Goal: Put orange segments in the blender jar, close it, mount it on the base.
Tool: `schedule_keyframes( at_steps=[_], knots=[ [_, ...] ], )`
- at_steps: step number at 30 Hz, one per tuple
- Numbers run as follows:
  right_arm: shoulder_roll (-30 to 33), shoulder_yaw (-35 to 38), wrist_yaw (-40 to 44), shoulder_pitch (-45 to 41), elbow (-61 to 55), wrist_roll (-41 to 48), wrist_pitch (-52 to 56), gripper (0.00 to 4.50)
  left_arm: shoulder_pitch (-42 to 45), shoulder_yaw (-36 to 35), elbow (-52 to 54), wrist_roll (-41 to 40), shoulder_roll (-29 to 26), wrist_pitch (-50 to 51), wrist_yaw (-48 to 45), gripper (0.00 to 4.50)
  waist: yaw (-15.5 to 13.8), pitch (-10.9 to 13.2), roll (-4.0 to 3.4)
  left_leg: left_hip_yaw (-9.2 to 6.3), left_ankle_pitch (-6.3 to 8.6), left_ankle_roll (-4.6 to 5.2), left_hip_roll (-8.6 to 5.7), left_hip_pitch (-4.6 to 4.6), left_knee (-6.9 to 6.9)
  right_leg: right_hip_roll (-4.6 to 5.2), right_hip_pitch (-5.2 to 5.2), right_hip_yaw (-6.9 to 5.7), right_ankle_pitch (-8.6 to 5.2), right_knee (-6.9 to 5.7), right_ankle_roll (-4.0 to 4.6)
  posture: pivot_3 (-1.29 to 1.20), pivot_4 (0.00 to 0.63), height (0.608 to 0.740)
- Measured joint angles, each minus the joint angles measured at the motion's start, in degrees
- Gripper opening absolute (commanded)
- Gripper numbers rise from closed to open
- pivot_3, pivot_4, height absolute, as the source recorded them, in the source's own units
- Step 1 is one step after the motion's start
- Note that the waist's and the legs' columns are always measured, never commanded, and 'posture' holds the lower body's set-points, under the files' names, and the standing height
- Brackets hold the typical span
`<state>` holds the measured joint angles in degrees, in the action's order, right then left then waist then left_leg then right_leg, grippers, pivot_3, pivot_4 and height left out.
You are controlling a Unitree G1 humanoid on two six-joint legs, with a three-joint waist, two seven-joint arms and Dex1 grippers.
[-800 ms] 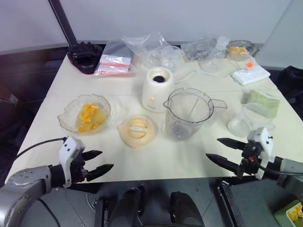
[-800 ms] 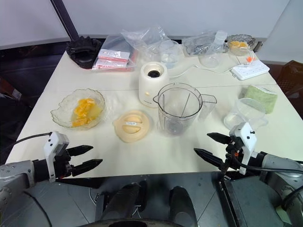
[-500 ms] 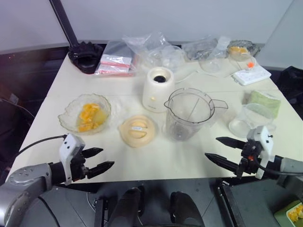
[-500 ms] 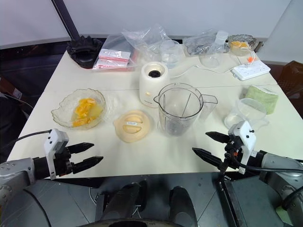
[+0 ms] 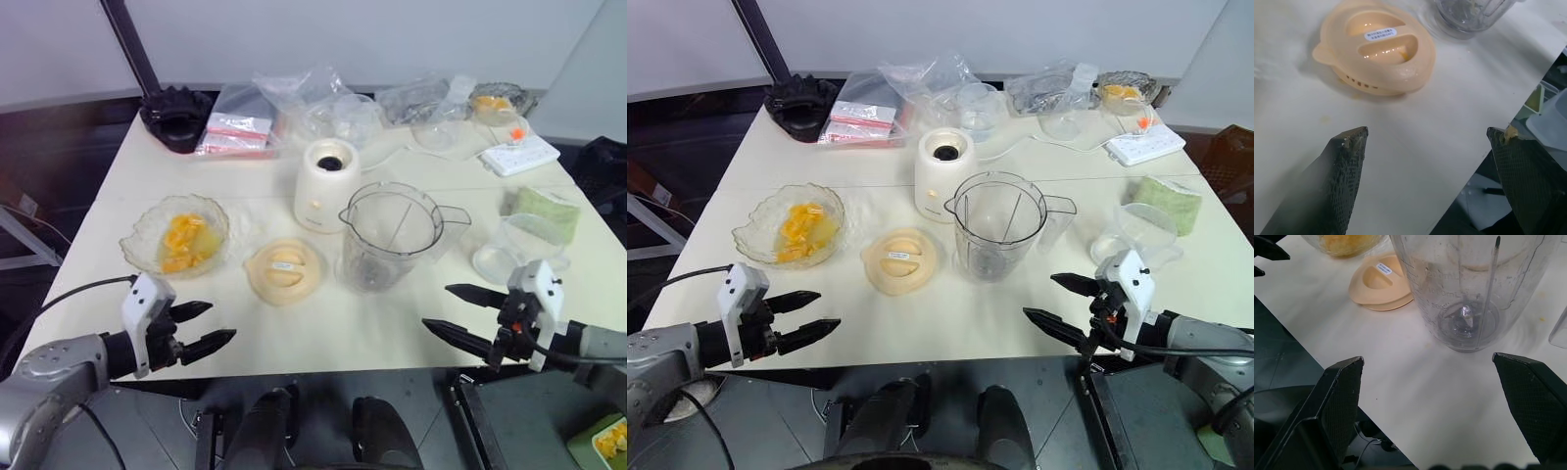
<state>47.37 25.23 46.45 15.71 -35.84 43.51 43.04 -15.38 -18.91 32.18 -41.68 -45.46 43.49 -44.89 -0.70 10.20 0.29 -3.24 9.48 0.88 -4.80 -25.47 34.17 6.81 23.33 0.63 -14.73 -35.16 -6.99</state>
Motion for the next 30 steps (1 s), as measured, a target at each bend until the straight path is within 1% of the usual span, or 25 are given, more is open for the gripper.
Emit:
schedule_keyframes(
  at_steps=[4,6,10,12,14,16,17,18,20,22,23,24,26,30],
  knots=[
    [0.0,0.0,0.0,0.0,0.0,0.0,0.0,4.41,0.8,0.0,0.0,0.1,0.0,0.2,0.6,4.06,0.0,0.0,0.00,0.00,0.01,0.01,0.00,-0.01,0.00,0.00,0.00,0.00,0.00,0.01,0.00,0.00,0.150,0.740],
    [0.4,0.0,0.1,0.0,0.0,-0.1,0.0,4.41,3.1,0.0,-0.3,-0.1,0.0,1.3,1.6,4.06,-0.1,0.0,0.00,0.01,0.01,0.01,0.02,-0.02,0.00,0.00,0.00,-0.02,0.00,0.01,0.00,0.00,0.150,0.740],
    [1.4,0.1,0.6,0.7,-0.1,0.1,0.4,4.41,10.7,-0.5,-2.4,-2.8,0.0,5.7,5.4,4.06,-0.1,0.0,0.00,0.01,0.01,0.01,0.02,-0.01,0.00,-0.01,-0.01,-0.05,0.00,0.01,0.00,0.00,0.150,0.740],
    [1.9,0.3,1.0,1.0,-0.1,0.5,0.8,4.41,14.5,-1.9,-3.2,-4.2,0.0,7.7,7.8,4.06,-0.1,0.0,0.01,0.01,0.00,0.01,0.01,-0.01,0.00,-0.02,0.01,-0.07,0.01,0.00,-0.01,0.00,0.150,0.740],
    [2.7,1.1,1.1,0.9,-0.4,2.0,2.2,4.41,20.1,-2.6,-5.2,-5.5,0.0,10.6,11.1,4.06,0.0,0.0,0.03,0.01,0.00,0.02,0.01,0.01,0.00,-0.04,0.04,-0.09,0.02,-0.04,-0.02,0.00,0.150,0.740],
    [3.6,4.0,0.5,-0.1,-1.5,8.8,5.7,4.41,31.7,-2.6,-11.3,-7.6,-0.3,17.6,16.1,4.06,-0.3,0.1,0.15,-0.07,-0.01,0.03,0.01,0.01,0.11,-0.08,0.03,-0.22,0.02,-0.27,-0.03,0.00,0.150,0.740],
    [4.7,5.4,0.1,-1.2,-3.2,12.5,7.2,4.41,38.4,-2.6,-15.0,-7.7,-1.2,21.4,18.8,4.06,-0.4,0.2,0.26,-0.17,-0.01,0.03,0.02,0.01,0.17,-0.11,0.01,-0.35,0.05,-0.33,-0.01,0.00,0.150,0.740],
    [5.9,6.4,-0.1,-2.1,-5.0,14.9,8.0,4.41,42.4,-2.7,-16.9,-7.6,-2.7,23.4,20.4,4.06,-0.2,0.2,0.35,-0.18,-0.01,0.03,0.03,0.05,0.17,-0.14,-0.05,-0.43,0.06,-0.29,-0.01,0.00,0.150,0.740],
    [6.9,7.4,-1.3,-2.4,-6.8,18.3,9.3,4.41,47.8,-1.5,-19.9,-5.6,-4.0,25.9,22.9,4.06,0.1,0.0,0.38,-0.08,0.01,0.04,-0.01,0.17,0.14,-0.08,-0.21,-0.40,0.04,-0.17,-0.03,0.00,0.150,0.740],
    [6.9,7.4,-2.1,-2.9,-6.8,18.9,9.6,4.41,48.0,0.2,-21.2,-4.4,-3.8,26.4,23.9,4.06,0.2,0.1,0.39,0.01,0.03,0.10,-0.05,0.09,0.12,-0.04,-0.09,-0.28,0.05,-0.14,-0.04,0.00,0.150,0.740],
    [6.9,7.2,-3.3,-3.4,-6.7,19.5,9.9,4.41,48.3,2.6,-23.3,-2.3,-3.3,26.6,25.1,4.06,-0.1,0.1,0.54,-0.03,0.04,0.11,-0.03,0.08,0.12,-0.04,-0.06,-0.27,0.06,-0.18,-0.04,0.00,0.150,0.740],
    [7.0,7.1,-4.8,-5.3,-6.8,20.3,9.9,4.41,50.7,6.0,-26.6,1.5,-2.1,26.9,28.0,4.06,-0.3,0.2,0.68,-0.07,0.02,0.07,-0.02,0.06,0.12,-0.04,-0.06,-0.28,0.07,-0.21,-0.02,0.00,0.150,0.740],
    [7.5,6.9,-5.9,-5.4,-6.9,20.4,9.9,4.41,53.6,8.6,-30.2,5.3,0.4,27.7,31.6,4.06,-1.1,0.2,0.75,-0.09,0.02,0.06,-0.02,0.06,0.19,-0.04,-0.10,-0.30,0.07,-0.19,-0.01,0.00,0.150,0.740],
    [7.8,6.4,-6.9,-5.6,-7.1,20.3,10.0,4.41,57.4,10.4,-37.8,11.4,4.8,28.6,36.6,4.06,-1.6,0.2,0.84,-0.07,0.02,0.06,-0.04,0.02,0.23,-0.03,-0.08,-0.29,0.09,-0.16,-0.03,0.00,0.150,0.740]
  ],
)
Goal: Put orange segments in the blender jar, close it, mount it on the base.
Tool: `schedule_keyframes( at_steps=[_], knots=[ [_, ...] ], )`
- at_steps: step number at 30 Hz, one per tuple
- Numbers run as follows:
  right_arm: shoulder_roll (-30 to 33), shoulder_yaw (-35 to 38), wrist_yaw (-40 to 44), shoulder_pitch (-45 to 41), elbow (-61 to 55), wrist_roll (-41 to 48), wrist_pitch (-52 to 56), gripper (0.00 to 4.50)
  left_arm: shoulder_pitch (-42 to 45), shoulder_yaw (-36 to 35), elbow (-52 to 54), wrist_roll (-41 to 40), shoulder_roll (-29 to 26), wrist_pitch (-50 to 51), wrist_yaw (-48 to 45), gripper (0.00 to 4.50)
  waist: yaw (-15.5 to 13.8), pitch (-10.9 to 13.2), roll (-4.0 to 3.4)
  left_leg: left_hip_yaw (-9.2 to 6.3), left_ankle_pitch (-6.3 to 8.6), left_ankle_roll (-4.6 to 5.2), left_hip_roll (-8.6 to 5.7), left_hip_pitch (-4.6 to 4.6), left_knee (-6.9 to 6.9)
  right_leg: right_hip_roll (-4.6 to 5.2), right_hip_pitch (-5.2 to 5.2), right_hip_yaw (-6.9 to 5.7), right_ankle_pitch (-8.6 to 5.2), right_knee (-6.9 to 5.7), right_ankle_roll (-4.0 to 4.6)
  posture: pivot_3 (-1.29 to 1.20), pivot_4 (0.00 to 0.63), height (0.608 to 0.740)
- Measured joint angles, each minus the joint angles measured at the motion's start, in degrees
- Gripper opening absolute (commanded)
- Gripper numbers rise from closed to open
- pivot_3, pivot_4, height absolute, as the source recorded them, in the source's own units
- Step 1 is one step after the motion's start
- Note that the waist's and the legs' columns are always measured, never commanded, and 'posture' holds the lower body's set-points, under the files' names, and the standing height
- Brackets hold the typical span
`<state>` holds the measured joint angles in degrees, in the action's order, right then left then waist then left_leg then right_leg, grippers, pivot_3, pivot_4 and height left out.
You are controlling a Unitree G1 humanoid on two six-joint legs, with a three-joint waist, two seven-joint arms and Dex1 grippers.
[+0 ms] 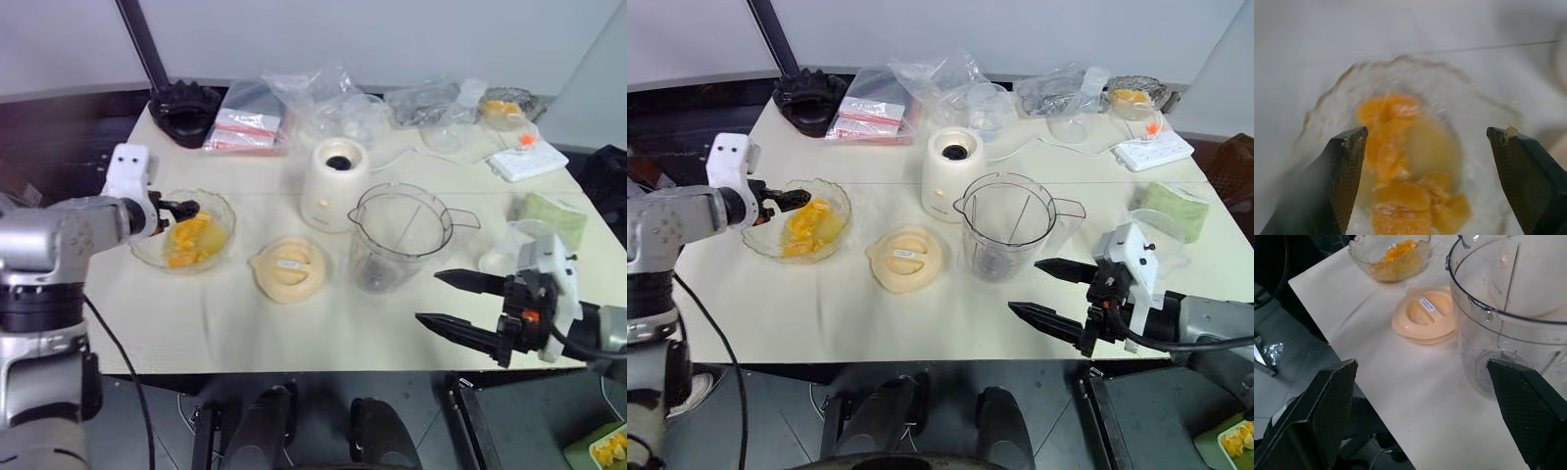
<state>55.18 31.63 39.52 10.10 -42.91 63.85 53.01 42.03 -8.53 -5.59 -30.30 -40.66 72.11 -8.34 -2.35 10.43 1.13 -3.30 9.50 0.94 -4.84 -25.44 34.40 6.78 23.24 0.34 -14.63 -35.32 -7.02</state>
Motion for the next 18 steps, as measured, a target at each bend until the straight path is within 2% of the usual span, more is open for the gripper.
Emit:
schedule_keyframes(
  at_steps=[4,9,12,18],
  knots=[
    [0.1,-1.5,-0.4,-0.4,0.0,-0.1,0.0,4.41,2.2,2.0,-7.9,6.0,3.8,-4.6,2.3,4.06,0.0,0.0,0.02,-0.01,0.00,0.00,0.00,-0.02,-0.01,-0.01,0.02,0.00,0.07,-0.02,-0.12,0.00,0.150,0.740],
    [0.7,-2.1,-0.8,-1.3,0.0,-0.8,-0.1,4.41,2.7,5.5,-16.9,11.6,7.8,-14.9,0.6,4.06,0.1,0.0,0.04,0.02,0.00,0.00,0.00,-0.03,-0.01,0.01,0.02,0.01,0.07,0.00,-0.10,0.00,0.150,0.740],
    [0.9,-2.0,-0.9,-1.4,0.2,-1.2,-0.1,4.41,2.7,5.5,-20.6,13.7,9.2,-18.7,-0.3,4.06,0.1,0.0,0.04,0.01,0.00,0.00,0.01,-0.03,-0.01,0.00,0.04,0.00,0.10,-0.01,-0.16,0.00,0.150,0.740],
    [0.9,-1.6,-1.5,-0.9,0.2,-1.1,-0.1,4.41,2.7,2.1,-24.8,15.1,11.8,-20.2,1.8,4.06,0.0,0.0,0.06,0.01,0.00,0.00,0.00,-0.04,0.07,0.00,0.00,-0.01,0.14,-0.04,-0.24,0.00,0.150,0.740]
  ],
)
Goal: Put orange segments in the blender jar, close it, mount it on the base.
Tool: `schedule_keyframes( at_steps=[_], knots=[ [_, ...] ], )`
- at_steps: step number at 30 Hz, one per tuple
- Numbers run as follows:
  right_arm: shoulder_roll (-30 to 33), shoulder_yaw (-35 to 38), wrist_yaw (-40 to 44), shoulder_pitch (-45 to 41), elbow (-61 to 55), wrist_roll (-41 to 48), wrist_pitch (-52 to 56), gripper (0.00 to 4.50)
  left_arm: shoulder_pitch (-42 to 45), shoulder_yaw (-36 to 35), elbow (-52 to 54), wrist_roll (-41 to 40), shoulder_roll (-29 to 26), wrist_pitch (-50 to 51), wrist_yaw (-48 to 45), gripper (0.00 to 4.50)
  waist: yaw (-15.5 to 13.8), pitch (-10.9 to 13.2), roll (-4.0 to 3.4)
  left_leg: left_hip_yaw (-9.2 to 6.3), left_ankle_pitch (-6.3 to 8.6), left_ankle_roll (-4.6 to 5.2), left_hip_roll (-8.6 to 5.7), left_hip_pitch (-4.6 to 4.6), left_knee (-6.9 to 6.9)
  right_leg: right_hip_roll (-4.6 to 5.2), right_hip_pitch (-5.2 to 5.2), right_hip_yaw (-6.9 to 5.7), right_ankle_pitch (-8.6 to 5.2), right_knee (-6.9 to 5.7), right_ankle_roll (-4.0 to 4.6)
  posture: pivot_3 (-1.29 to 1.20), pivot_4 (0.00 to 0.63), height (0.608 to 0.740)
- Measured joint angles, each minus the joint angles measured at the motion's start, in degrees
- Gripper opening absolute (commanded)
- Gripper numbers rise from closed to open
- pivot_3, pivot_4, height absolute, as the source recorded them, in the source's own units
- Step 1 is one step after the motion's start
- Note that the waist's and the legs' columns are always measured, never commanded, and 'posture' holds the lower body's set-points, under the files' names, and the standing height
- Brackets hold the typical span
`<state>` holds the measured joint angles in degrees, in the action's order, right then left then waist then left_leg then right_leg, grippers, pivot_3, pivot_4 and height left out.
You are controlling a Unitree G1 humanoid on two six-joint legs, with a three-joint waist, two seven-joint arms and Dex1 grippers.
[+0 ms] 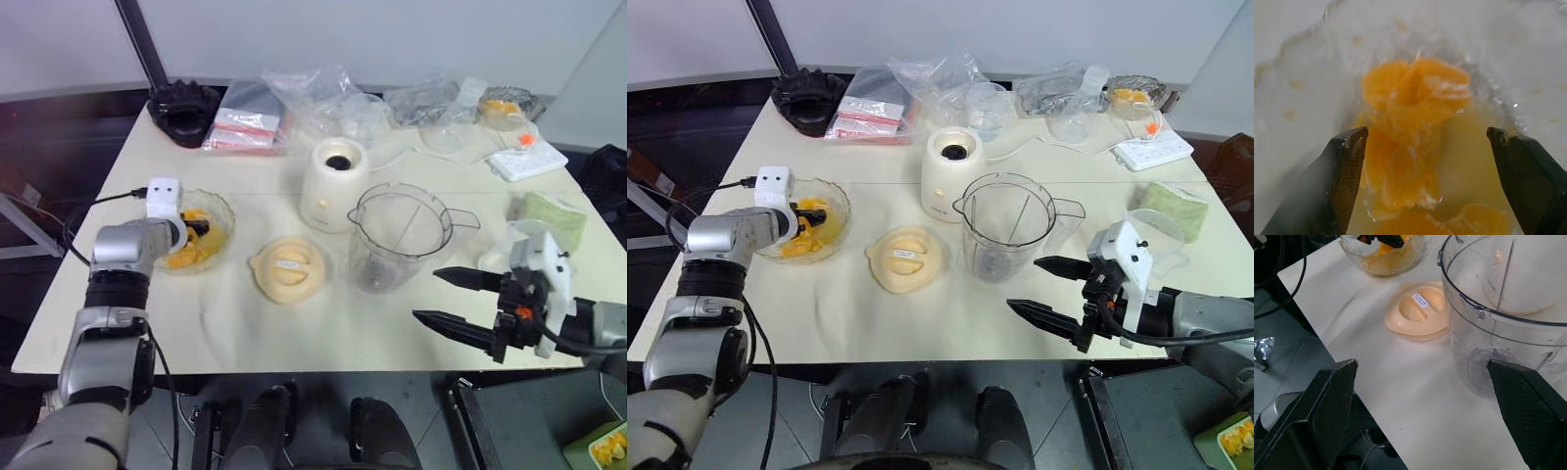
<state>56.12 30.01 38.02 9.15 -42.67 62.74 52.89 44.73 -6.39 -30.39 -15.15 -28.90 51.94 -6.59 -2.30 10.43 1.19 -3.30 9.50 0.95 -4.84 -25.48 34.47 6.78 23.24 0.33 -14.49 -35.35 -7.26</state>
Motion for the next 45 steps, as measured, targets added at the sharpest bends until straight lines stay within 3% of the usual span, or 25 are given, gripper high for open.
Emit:
schedule_keyframes(
  at_steps=[9,28,31,37,45],
  knots=[
    [0.0,-0.1,-1.0,-0.2,0.0,0.0,0.0,4.41,0.0,-2.0,-0.8,2.5,2.2,-0.2,3.3,4.06,0.0,0.0,0.00,-0.02,0.04,0.04,0.00,-0.02,0.42,-0.01,-0.14,-0.09,0.08,-0.14,-0.08,0.00,0.150,0.740],
    [-0.8,-0.5,-2.3,-0.2,0.0,-0.7,-0.8,4.41,12.9,-1.1,-28.1,8.5,2.7,-11.2,-0.2,4.06,0.0,0.0,0.01,-0.04,0.06,0.08,0.00,-0.15,0.55,-0.02,-0.11,-0.17,0.18,-0.10,-0.18,0.00,0.150,0.740],
    [-0.9,-0.5,-2.6,-0.2,0.0,-0.7,-0.8,4.50,13.8,-1.1,-29.9,9.1,2.8,-11.4,-0.5,3.21,0.0,0.0,0.01,-0.04,0.06,0.08,0.00,-0.14,0.56,-0.02,-0.12,-0.17,0.19,-0.11,-0.19,0.00,0.150,0.740],
    [-1.1,-0.5,-3.0,0.0,-0.4,-0.8,-0.9,4.50,14.3,-1.3,-30.2,9.6,2.9,-11.2,0.6,0.23,0.0,0.0,0.01,-0.04,0.06,0.08,0.00,-0.13,0.58,-0.02,-0.14,-0.17,0.21,-0.12,-0.22,0.00,0.150,0.740],
    [-1.1,-0.5,-3.2,-0.1,-0.4,-1.2,-0.9,4.50,13.3,-0.6,-25.6,10.5,2.5,-7.9,-0.5,0.23,0.0,0.0,0.03,-0.04,0.06,0.08,0.00,-0.18,0.59,-0.02,-0.10,-0.17,0.21,-0.13,-0.23,0.00,0.150,0.740]
  ],
)
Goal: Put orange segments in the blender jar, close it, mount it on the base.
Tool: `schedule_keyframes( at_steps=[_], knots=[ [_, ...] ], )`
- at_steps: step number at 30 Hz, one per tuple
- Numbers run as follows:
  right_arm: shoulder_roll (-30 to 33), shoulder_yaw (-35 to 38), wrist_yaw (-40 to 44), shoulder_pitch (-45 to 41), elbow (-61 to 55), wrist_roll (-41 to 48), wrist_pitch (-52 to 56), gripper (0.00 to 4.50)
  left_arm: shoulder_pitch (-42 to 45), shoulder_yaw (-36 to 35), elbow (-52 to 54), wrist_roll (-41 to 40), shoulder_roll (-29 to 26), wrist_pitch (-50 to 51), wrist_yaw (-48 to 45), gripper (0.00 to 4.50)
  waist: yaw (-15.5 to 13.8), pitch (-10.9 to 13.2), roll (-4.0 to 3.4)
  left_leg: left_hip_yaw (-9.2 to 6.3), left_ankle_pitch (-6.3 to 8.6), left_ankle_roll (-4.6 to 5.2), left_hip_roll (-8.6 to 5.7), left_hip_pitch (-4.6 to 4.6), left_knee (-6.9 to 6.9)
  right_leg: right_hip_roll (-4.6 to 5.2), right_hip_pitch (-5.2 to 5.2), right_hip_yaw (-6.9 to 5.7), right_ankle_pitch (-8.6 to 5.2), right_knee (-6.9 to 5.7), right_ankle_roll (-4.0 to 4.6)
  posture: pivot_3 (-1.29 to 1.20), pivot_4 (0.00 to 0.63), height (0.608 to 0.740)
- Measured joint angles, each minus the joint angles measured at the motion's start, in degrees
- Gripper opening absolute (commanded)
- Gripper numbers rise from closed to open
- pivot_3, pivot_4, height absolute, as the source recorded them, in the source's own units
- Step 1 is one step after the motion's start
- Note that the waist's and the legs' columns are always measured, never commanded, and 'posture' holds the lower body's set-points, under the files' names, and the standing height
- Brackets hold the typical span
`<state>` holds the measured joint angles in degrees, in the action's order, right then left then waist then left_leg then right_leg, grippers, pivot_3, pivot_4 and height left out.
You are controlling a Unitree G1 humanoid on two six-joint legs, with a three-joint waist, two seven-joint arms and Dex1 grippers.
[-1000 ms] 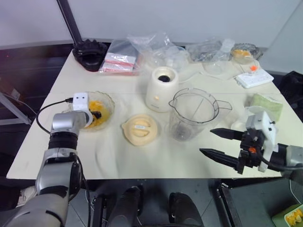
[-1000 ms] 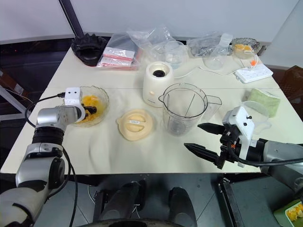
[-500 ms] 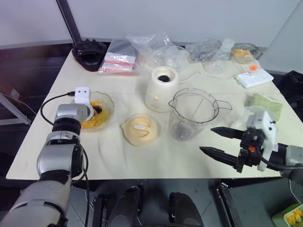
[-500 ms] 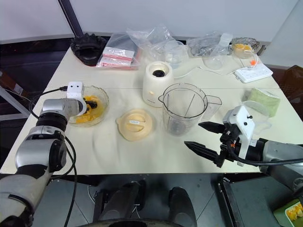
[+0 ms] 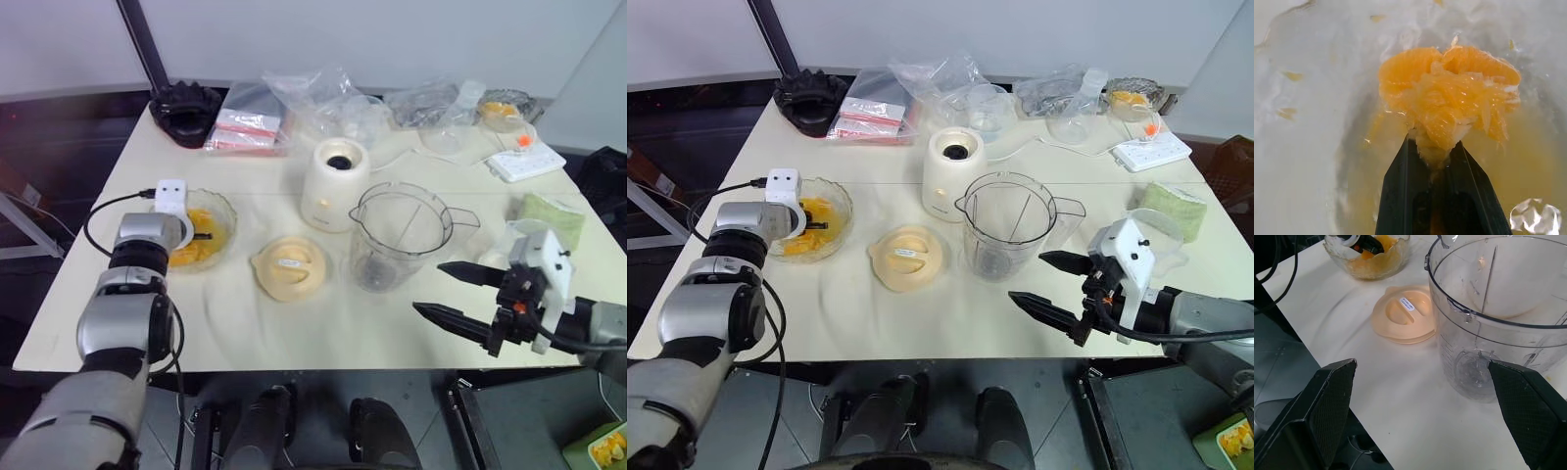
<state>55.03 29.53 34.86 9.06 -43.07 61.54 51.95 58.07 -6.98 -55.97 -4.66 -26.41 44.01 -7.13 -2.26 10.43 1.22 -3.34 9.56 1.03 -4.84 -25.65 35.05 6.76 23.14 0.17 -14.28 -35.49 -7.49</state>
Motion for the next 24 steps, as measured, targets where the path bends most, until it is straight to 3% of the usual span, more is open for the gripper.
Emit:
schedule_keyframes(
  at_steps=[9,14,18,24],
  knots=[
    [0.0,0.2,1.0,0.3,0.7,-1.2,-0.2,4.50,-3.3,3.5,31.6,-0.1,-8.0,22.0,-7.3,0.23,0.1,0.0,-0.01,-0.01,0.00,0.00,0.00,-0.07,0.00,-0.01,0.10,0.03,0.00,-0.03,0.02,0.00,0.150,0.740],
    [-0.1,0.1,1.7,0.3,1.2,-2.2,-0.9,4.50,-6.4,4.2,39.1,-2.0,-10.3,29.4,-11.2,0.23,0.1,0.0,-0.01,-0.01,0.00,0.00,0.01,-0.07,0.01,-0.02,0.10,0.03,-0.02,-0.04,0.07,0.00,0.150,0.740],
    [0.0,0.2,2.7,0.1,2.6,-2.7,-1.2,4.50,-7.8,5.6,40.5,-3.3,-12.8,29.3,-15.0,0.23,0.1,0.0,-0.01,-0.02,0.00,0.00,0.01,-0.07,0.00,-0.02,0.12,0.03,-0.07,-0.03,0.15,0.00,0.150,0.740],
    [0.2,1.2,3.3,0.0,3.5,-3.2,-1.2,4.50,-8.6,6.3,40.4,-6.4,-16.2,19.4,-26.3,0.23,0.0,0.0,-0.01,-0.01,0.00,-0.01,0.02,-0.10,-0.01,0.02,0.12,0.04,-0.12,0.07,0.28,0.00,0.150,0.740]
  ],
)
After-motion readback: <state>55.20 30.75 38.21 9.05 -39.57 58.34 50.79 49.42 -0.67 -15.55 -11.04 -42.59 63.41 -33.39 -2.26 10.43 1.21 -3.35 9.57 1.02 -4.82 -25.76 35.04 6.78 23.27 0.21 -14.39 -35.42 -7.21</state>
